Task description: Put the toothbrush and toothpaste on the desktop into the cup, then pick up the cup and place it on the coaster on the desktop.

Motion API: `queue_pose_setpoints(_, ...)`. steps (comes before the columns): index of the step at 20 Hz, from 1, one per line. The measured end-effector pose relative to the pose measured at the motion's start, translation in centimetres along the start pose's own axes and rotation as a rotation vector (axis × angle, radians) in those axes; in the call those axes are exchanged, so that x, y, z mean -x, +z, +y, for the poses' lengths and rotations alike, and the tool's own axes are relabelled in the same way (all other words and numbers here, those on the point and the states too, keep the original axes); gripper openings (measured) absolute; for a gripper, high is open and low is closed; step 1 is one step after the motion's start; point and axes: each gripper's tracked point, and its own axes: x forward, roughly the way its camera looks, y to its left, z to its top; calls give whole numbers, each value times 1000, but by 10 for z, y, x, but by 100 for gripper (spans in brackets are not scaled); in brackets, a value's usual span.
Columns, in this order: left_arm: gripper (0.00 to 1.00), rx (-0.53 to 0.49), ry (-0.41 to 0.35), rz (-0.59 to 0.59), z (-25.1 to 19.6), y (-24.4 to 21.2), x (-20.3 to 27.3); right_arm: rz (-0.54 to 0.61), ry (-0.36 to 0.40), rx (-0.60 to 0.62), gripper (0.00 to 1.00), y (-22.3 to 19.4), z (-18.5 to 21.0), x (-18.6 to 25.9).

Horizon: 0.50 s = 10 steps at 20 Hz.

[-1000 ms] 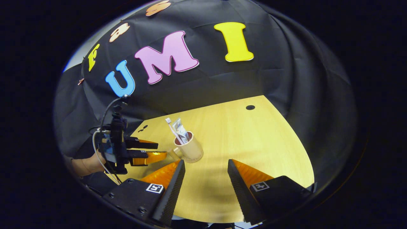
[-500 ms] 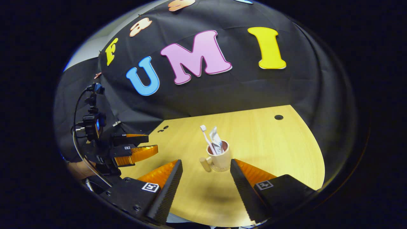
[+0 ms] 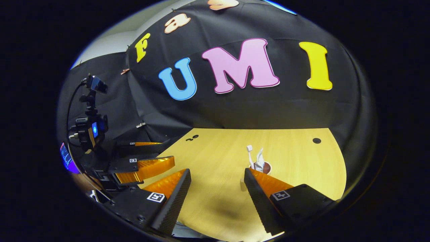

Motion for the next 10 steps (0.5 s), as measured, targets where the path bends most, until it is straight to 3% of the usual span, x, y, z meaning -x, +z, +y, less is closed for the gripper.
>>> queue_pose_setpoints(3,97,19,-14,12,-8,-7,9,9,24,2,98,0,14,-4)
queue_pose_setpoints(4,97,23,-15,16,-10,-8,11,10,31,2,91,1,19,-4)
queue_pose_setpoints(5,97,26,-20,18,-11,-8,12,13,33,7,98,1,23,-5)
queue_pose_setpoints(10,98,37,-36,17,-15,-5,16,18,46,17,98,-4,36,-5)
